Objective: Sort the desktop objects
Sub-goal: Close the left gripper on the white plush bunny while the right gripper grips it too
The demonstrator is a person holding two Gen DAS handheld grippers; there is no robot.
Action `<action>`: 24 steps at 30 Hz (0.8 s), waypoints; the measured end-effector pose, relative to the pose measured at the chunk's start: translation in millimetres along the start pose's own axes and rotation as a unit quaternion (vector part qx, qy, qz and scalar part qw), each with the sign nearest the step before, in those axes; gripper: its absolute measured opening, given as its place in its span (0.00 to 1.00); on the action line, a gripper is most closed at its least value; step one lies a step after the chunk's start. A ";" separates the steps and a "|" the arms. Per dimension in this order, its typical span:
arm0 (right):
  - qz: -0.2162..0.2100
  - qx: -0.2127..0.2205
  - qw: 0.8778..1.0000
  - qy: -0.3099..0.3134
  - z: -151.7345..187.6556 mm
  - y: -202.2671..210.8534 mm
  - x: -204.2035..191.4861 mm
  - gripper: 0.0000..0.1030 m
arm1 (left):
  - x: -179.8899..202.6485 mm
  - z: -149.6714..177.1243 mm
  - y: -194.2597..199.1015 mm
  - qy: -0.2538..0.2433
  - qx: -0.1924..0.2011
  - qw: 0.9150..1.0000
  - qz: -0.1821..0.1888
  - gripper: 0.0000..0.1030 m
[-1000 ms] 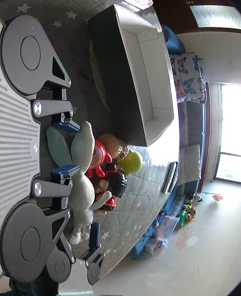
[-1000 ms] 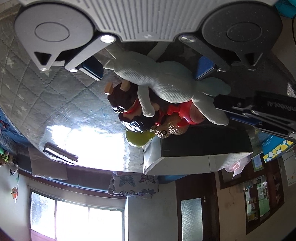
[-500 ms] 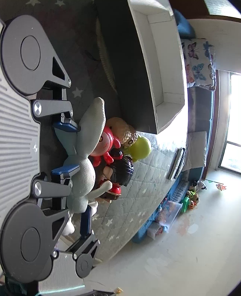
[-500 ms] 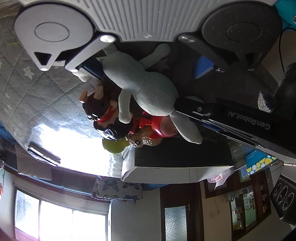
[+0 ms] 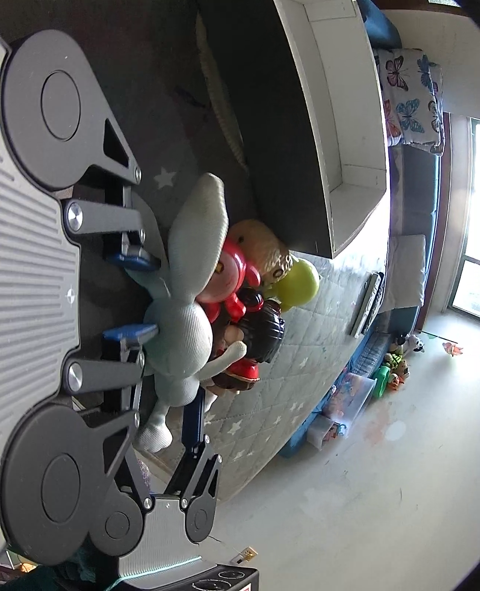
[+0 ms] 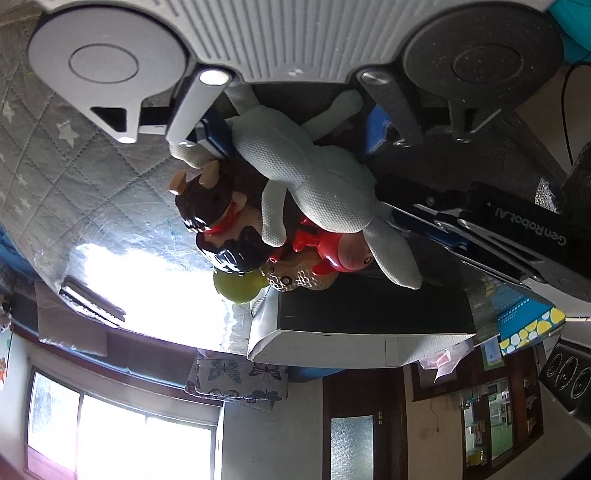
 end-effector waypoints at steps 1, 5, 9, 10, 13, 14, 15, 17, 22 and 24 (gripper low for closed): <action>0.000 0.000 1.000 -0.001 -0.2 0.1 0.2 0.66 | 0.7 0.5 0.4 -0.002 0.002 1.000 0.001 0.25; 0.004 0.002 1.000 -0.002 0.5 1.8 2.5 0.56 | 1.4 1.4 3.1 -0.009 0.014 1.000 -0.004 0.16; 0.002 0.004 1.000 -0.006 2.8 5.6 5.6 0.48 | -4.3 0.1 3.5 0.004 0.014 1.000 -0.005 0.11; 0.001 0.004 1.000 -0.007 3.0 6.1 6.1 0.48 | -4.9 0.1 4.7 0.005 0.014 1.000 -0.004 0.11; -0.001 0.001 1.000 0.000 2.8 5.2 4.9 0.49 | -5.8 -0.2 4.9 0.003 0.012 1.000 -0.018 0.12; -0.001 0.001 1.000 0.001 2.6 4.9 4.3 0.49 | -6.4 -0.1 4.6 0.002 0.012 1.000 -0.027 0.14; 0.000 0.001 1.000 0.001 2.5 4.5 4.0 0.50 | -7.2 0.3 3.6 -0.001 0.011 0.999 -0.036 0.15; 0.001 0.000 1.000 0.001 2.6 3.6 4.4 0.53 | -8.8 1.5 3.2 -0.004 0.012 0.999 -0.047 0.17; -0.001 -0.001 1.000 0.000 2.5 1.5 4.0 0.55 | -9.5 0.8 11.3 -0.035 0.042 0.996 -0.070 0.25; -0.002 -0.003 1.000 0.003 2.2 0.6 3.9 0.57 | -8.9 -1.3 14.2 -0.049 0.057 0.995 -0.069 0.26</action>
Point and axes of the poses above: each gripper's, at about its wrist camera, not at the fingertips, and y roughly against the way its jaws point, x to its right, z to its underside, the point moved 5 cm from there along -y, roughly the way its jaws point, and after that the axes turned 13 degrees about -z, right-handed, at the moved point
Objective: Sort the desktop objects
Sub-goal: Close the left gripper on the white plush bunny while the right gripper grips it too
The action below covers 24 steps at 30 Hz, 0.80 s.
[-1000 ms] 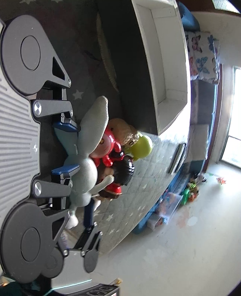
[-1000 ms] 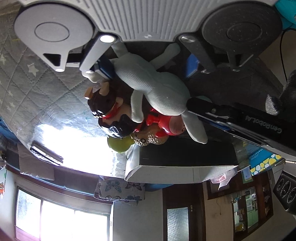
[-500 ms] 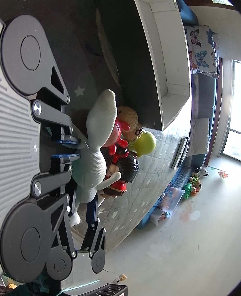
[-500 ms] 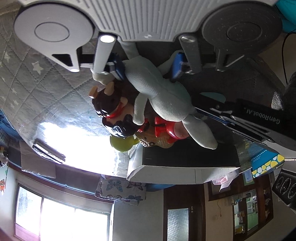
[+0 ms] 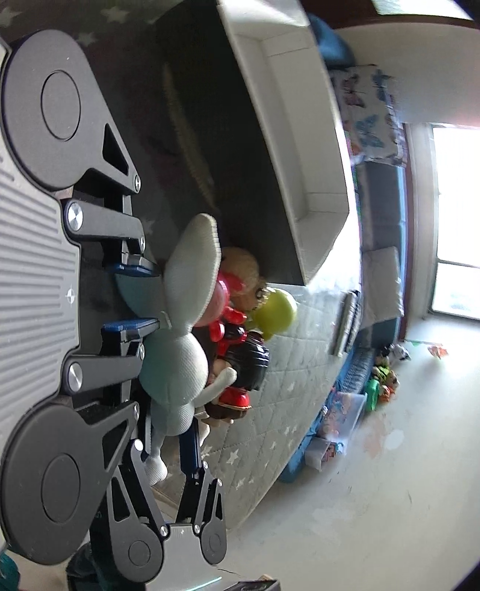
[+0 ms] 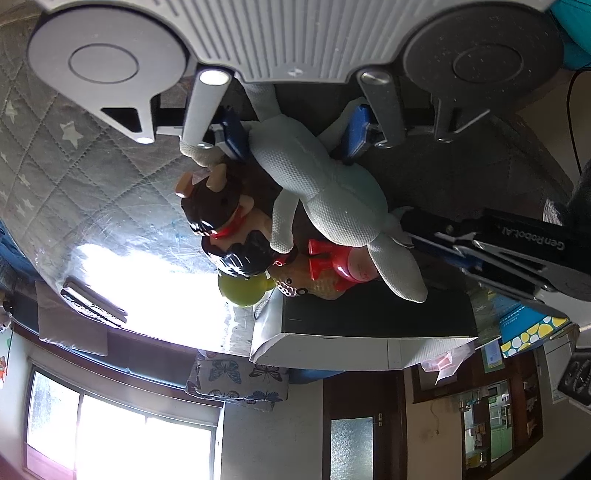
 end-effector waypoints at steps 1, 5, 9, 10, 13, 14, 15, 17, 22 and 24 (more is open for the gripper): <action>-0.001 -0.001 1.000 0.000 -0.2 -0.6 0.0 0.59 | 0.1 -0.9 0.8 -0.004 0.006 1.000 0.003 0.28; -0.001 -0.003 1.000 0.003 -0.3 -2.6 -1.0 0.60 | 3.1 -0.3 -5.7 -0.023 0.007 0.999 0.022 0.32; -0.002 -0.001 1.000 0.002 -0.6 -2.8 0.1 0.60 | 3.4 2.6 -16.0 -0.032 0.005 0.999 0.025 0.32; -0.002 -0.001 1.000 0.001 -0.4 -3.0 0.6 0.60 | 3.9 3.0 -17.2 -0.035 0.007 0.999 0.028 0.32; -0.003 -0.002 1.000 0.001 -0.7 -4.7 1.3 0.60 | 9.5 6.3 -21.2 -0.056 0.005 0.998 0.033 0.32; -0.003 -0.002 1.000 0.002 -0.9 -5.2 1.2 0.60 | 12.3 8.8 -23.1 -0.065 0.002 0.997 0.034 0.32; -0.003 -0.001 1.000 0.003 -0.9 -5.4 1.1 0.59 | 15.1 10.5 -22.8 -0.075 0.010 0.997 0.028 0.32; -0.004 -0.002 1.000 0.004 -1.0 -5.9 0.4 0.57 | 17.9 11.2 -23.6 -0.082 0.017 0.996 0.020 0.32; -0.002 0.003 1.000 0.000 -1.2 -4.6 2.5 0.47 | 13.1 8.6 -26.6 -0.060 0.013 0.998 0.024 0.25; -0.002 0.005 1.000 -0.003 -1.2 -3.4 3.3 0.44 | 12.0 9.7 -25.8 -0.058 0.014 0.998 0.032 0.15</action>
Point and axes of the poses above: each gripper's, at about its wrist camera, not at the fingertips, and y roughly against the way its jaws point, x to its right, z to its underside, the point moved 5 cm from there along -y, roughly the way its jaws point, and after that the axes turned 13 degrees about -z, right-handed, at the moved point
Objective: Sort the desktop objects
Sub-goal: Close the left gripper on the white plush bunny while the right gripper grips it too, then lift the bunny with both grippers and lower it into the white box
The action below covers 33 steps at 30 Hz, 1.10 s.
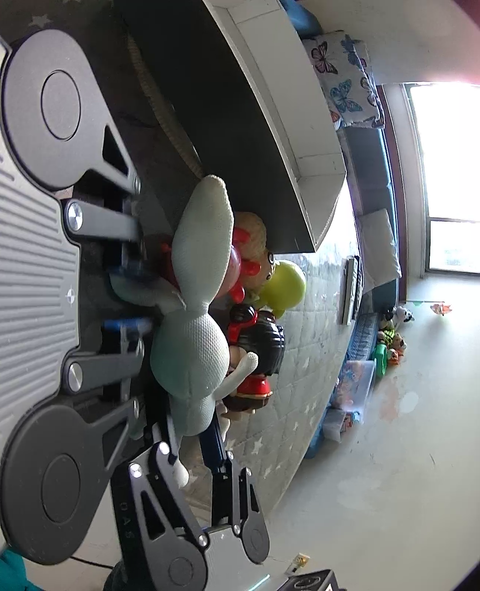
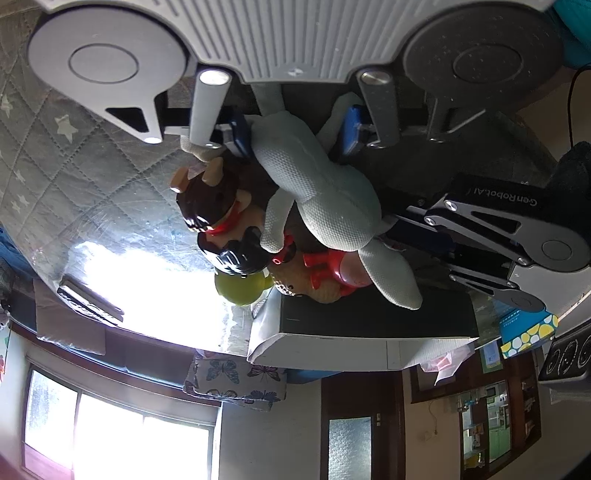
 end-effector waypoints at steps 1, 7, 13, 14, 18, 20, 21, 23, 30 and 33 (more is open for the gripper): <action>-0.001 0.001 1.000 -0.001 0.0 0.8 -0.1 0.42 | -1.3 0.0 0.3 0.005 0.000 1.000 0.001 0.11; -0.008 0.009 1.000 0.007 -3.8 8.9 -10.2 0.40 | -7.8 -0.7 17.7 0.036 0.011 0.999 0.006 0.08; -0.016 0.035 0.999 0.034 -31.4 17.1 -24.2 0.40 | -25.8 -16.3 44.3 0.070 0.041 0.997 0.002 0.08; -0.016 0.040 0.998 0.042 -38.9 17.1 -25.9 0.40 | -32.1 -21.2 47.7 0.081 0.046 0.996 0.000 0.08; -0.019 0.057 0.995 0.074 -74.2 12.6 -30.0 0.40 | -55.9 -41.8 58.3 0.110 0.069 0.991 -0.012 0.08; -0.020 0.063 0.993 0.095 -94.6 6.2 -32.8 0.40 | -69.7 -51.7 61.0 0.119 0.079 0.989 -0.024 0.08; -0.020 0.064 0.992 0.105 -104.5 2.0 -34.3 0.40 | -77.1 -56.8 61.0 0.124 0.082 0.988 -0.030 0.08; -0.022 0.068 0.989 0.127 -125.3 -7.8 -37.5 0.40 | -92.1 -64.6 59.2 0.136 0.084 0.986 -0.042 0.08; -0.027 0.070 0.981 0.178 -196.1 -55.0 -45.9 0.40 | -156.6 -93.1 42.1 0.185 0.082 0.976 -0.082 0.08; -0.031 0.057 0.981 0.183 -215.3 -81.4 -47.8 0.40 | -181.8 -96.9 29.1 0.198 0.073 0.973 -0.094 0.08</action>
Point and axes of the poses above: each gripper's, at about its wrist camera, not at the fingertips, and y roughly against the way its jaws point, x to its right, z to its underside, the point moved 5 cm from there along -y, roughly the way its jaws point, and after that the axes turned 13 degrees about -z, right-handed, at the moved point
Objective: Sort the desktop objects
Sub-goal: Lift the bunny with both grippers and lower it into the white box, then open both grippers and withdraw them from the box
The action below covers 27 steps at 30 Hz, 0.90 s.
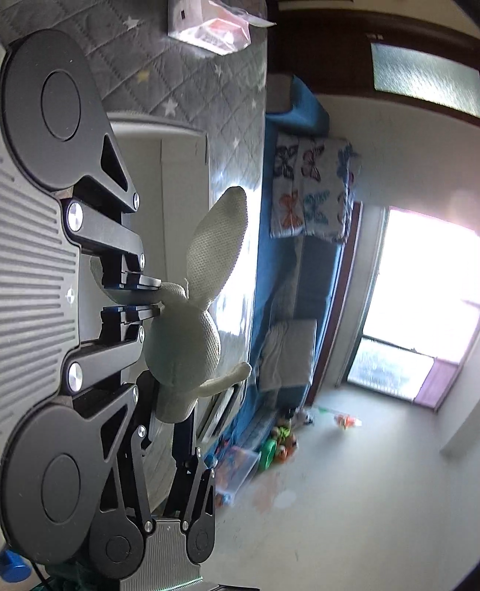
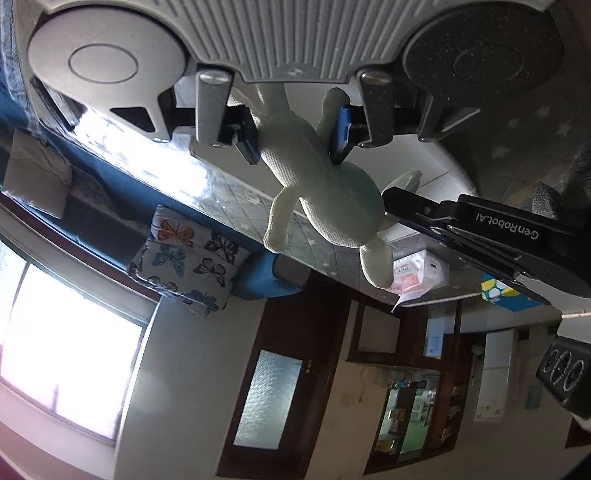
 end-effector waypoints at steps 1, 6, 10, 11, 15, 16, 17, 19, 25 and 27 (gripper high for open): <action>-0.002 -0.003 1.000 0.000 -2.6 -9.1 3.1 0.40 | -5.8 -2.0 -8.1 0.005 -0.005 1.000 -0.005 0.08; -0.003 -0.025 1.000 -0.008 -3.1 -52.6 15.1 0.41 | -23.8 -3.2 -43.6 0.023 -0.032 0.999 -0.021 0.09; 0.008 -0.039 0.999 -0.030 4.7 -75.9 27.9 0.44 | -28.2 3.5 -64.0 0.030 -0.051 0.998 -0.034 0.12; 0.008 -0.042 0.998 -0.037 7.3 -79.9 31.7 0.44 | -29.1 6.0 -67.2 0.030 -0.057 0.997 -0.035 0.15; 0.009 -0.044 0.998 -0.048 17.4 -82.3 37.0 0.44 | -32.5 11.6 -72.4 0.035 -0.069 0.996 -0.046 0.24; 0.012 -0.044 0.998 -0.050 19.5 -80.2 37.8 0.44 | -32.9 13.1 -71.4 0.036 -0.070 0.996 -0.047 0.24; 0.014 -0.044 0.998 -0.051 21.4 -77.5 38.6 0.45 | -31.6 14.4 -69.8 0.034 -0.071 0.996 -0.048 0.25; 0.016 -0.040 0.997 -0.057 23.4 -68.8 39.8 0.47 | -28.3 16.2 -64.2 0.030 -0.069 0.996 -0.050 0.25; 0.020 -0.018 0.997 -0.079 29.5 -29.5 37.9 0.54 | -9.1 15.7 -37.9 0.016 -0.048 0.998 -0.045 0.29; 0.024 -0.012 0.996 -0.081 34.5 -14.7 33.9 0.62 | -2.3 17.4 -28.9 0.012 -0.042 0.998 -0.043 0.30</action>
Point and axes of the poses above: each gripper's, at about its wrist camera, not at the fingertips, and y roughly against the way its jaws point, x to its right, z to its underside, the point moved 5 cm from there along -y, roughly the way its jaws point, and after that the axes turned 13 degrees about -z, right-handed, at the moved point
